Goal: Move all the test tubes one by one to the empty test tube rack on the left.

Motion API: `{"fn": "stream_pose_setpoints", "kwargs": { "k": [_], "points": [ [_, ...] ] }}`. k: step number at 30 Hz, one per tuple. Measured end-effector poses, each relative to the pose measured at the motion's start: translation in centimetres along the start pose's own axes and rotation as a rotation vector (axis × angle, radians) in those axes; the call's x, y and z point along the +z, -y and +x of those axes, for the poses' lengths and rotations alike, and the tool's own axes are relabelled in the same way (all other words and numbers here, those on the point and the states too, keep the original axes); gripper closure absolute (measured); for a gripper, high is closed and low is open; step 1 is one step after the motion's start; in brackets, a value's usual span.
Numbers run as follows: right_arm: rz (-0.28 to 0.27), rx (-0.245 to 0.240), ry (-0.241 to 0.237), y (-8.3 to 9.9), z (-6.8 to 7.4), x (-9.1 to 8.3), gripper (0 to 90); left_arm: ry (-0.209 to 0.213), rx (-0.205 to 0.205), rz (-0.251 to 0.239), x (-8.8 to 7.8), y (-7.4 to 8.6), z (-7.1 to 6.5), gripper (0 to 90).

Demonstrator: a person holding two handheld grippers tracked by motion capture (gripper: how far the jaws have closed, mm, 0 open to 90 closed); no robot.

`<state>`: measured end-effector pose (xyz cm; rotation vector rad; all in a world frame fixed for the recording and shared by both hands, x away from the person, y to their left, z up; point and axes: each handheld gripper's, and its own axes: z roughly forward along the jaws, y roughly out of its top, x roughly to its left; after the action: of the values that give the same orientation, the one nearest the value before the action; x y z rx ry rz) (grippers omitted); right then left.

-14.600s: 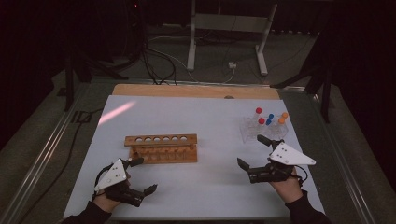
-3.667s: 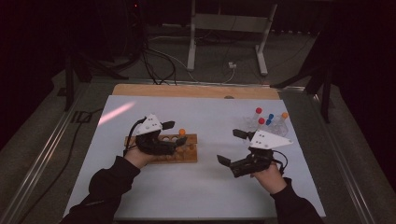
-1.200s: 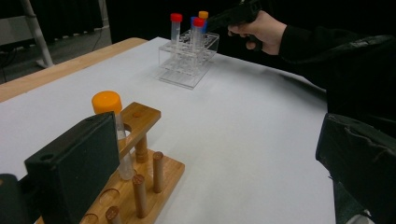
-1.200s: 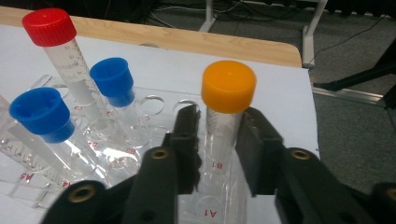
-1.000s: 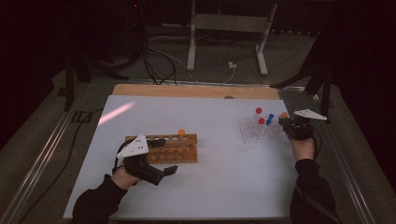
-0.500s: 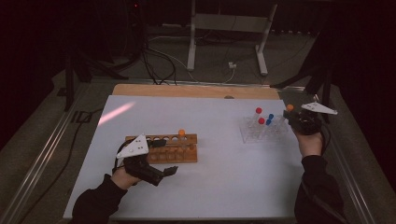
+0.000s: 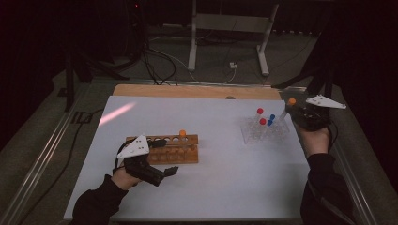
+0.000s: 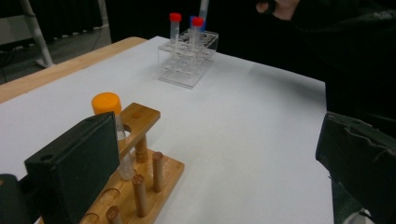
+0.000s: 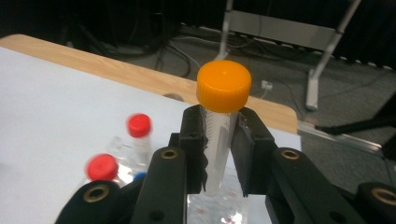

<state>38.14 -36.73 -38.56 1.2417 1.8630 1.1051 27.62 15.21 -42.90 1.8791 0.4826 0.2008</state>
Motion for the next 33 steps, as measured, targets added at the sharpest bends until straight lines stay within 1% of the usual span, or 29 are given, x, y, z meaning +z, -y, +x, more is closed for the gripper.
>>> {"fn": "stream_pose_setpoints", "kwargs": {
  "k": [3, 5, 9, 12, 13, 15, 16, 17, 18, 19, 23, 27, 29, 33],
  "points": [
    [-0.017, -0.011, -0.029, -0.8, 0.7, -0.4, 75.1, 0.001, 0.001, 0.005, 0.1, 0.0, -0.1, 0.6],
    [-0.026, -0.025, -0.048, -1.3, 1.2, -0.7, 75.1, -0.007, 0.005, 0.004, 0.2, 0.0, -0.2, 0.5],
    [-0.036, -0.047, -0.089, -2.0, 2.3, -0.9, 75.1, 0.016, 0.007, 0.009, 0.2, 0.0, -0.3, 0.6],
    [-0.041, -0.069, -0.119, -2.5, 3.2, -1.0, 75.1, 0.025, 0.024, 0.017, 0.3, -0.1, -0.5, 0.5],
    [-0.044, -0.073, -0.128, -2.6, 3.6, -1.1, 75.1, 0.022, 0.027, 0.018, 0.3, -0.1, -0.6, 0.5],
    [-0.049, -0.084, -0.147, -2.9, 4.2, -1.1, 75.1, 0.032, 0.028, 0.020, 0.3, -0.1, -0.6, 0.6],
    [-0.053, -0.089, -0.156, -3.0, 4.5, -1.1, 75.0, 0.022, 0.026, 0.023, 0.4, -0.2, -0.7, 0.6],
    [-0.054, -0.093, -0.163, -3.1, 4.7, -1.2, 75.1, 0.023, 0.022, 0.026, 0.4, -0.2, -0.8, 0.6],
    [-0.056, -0.096, -0.175, -3.1, 5.0, -1.2, 75.1, 0.025, 0.026, 0.029, 0.5, -0.2, -0.8, 0.6],
    [-0.059, -0.098, -0.186, -3.2, 5.3, -1.2, 75.1, 0.018, 0.030, 0.031, 0.5, -0.2, -0.9, 0.6],
    [-0.063, -0.116, -0.223, -3.1, 6.5, -1.3, 75.1, 0.022, 0.028, 0.034, 0.6, -0.4, -1.1, 0.6],
    [-0.061, -0.132, -0.262, -2.9, 7.7, -1.3, 75.1, 0.031, 0.013, 0.033, 0.6, -0.6, -1.1, 0.6],
    [-0.054, -0.142, -0.283, -2.6, 8.4, -1.3, 75.0, 0.027, 0.013, 0.037, 0.6, -0.8, -1.1, 0.6],
    [-0.048, -0.166, -0.320, -2.2, 9.7, -1.4, 75.1, 0.037, 0.010, 0.042, 0.6, -0.9, -1.1, 0.6]
  ]
}}
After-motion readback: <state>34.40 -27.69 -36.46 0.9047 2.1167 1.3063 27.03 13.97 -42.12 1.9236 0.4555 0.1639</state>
